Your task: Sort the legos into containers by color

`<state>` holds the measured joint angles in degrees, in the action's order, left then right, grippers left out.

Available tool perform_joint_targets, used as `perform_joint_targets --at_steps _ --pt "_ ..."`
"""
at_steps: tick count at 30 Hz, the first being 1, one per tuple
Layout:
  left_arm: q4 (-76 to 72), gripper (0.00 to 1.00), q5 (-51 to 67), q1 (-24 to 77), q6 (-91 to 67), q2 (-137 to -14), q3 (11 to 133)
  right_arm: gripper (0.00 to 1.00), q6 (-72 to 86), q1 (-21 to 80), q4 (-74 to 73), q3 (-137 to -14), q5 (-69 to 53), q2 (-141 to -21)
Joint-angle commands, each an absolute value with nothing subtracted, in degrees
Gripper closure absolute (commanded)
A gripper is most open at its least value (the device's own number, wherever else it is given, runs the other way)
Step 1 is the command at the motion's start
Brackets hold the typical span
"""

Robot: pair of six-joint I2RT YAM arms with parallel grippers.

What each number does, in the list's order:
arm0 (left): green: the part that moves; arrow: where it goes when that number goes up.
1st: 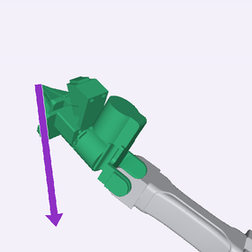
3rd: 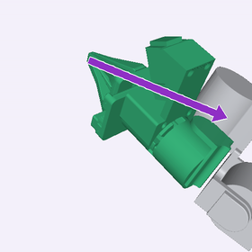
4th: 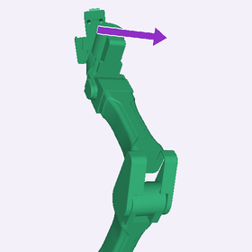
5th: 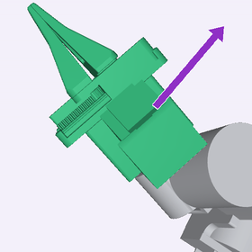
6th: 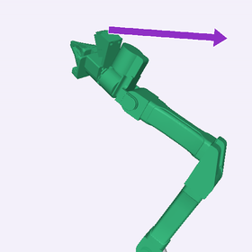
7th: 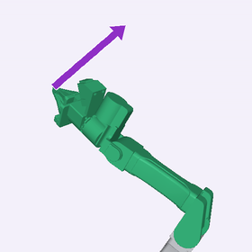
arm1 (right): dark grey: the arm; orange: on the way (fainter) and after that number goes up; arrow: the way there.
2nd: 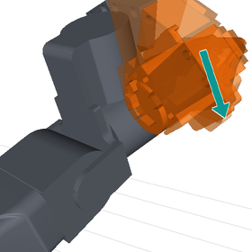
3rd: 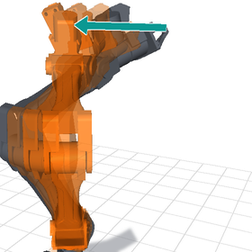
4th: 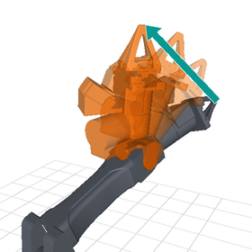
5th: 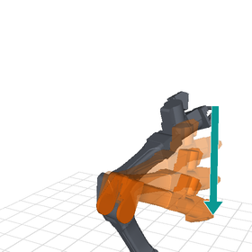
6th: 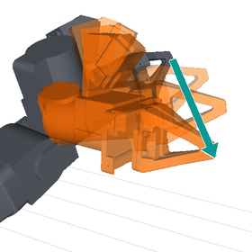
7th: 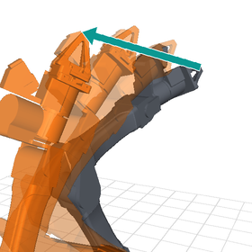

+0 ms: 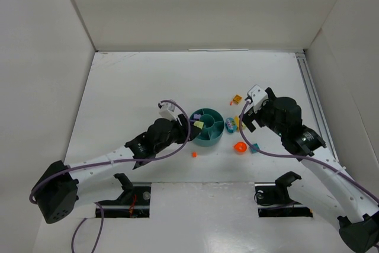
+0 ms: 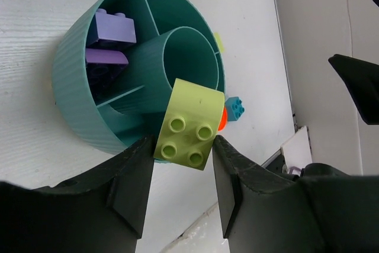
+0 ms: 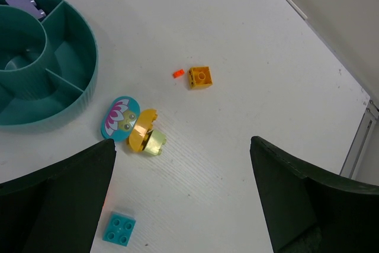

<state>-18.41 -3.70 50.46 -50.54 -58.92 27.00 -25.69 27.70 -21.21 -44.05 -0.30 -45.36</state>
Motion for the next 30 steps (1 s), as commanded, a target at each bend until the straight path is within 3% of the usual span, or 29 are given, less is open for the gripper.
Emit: perform_joint_targets --at_steps 1,24,28,29,30 --pt "-20.0 0.60 -5.4 51.0 -51.1 -59.2 29.3 0.00 -25.8 27.2 -19.4 -44.0 -0.6 -44.6" --pt "-15.2 0.52 -17.1 56.7 -46.0 -65.5 35.3 0.00 -25.8 27.2 -19.4 -44.0 -0.1 -44.6" --pt "-12.4 0.09 -19.2 56.7 -46.0 -61.1 35.3 0.00 -27.2 27.2 -19.3 -44.0 -0.7 -44.6" --pt "-11.2 0.00 -22.0 56.7 -46.0 -60.0 35.9 0.00 -27.2 27.2 -18.6 -43.4 -0.7 -44.0" --pt "-6.8 0.00 -24.0 56.7 -47.4 -57.7 37.1 0.00 -27.7 27.2 -18.5 -43.4 -0.7 -43.9"
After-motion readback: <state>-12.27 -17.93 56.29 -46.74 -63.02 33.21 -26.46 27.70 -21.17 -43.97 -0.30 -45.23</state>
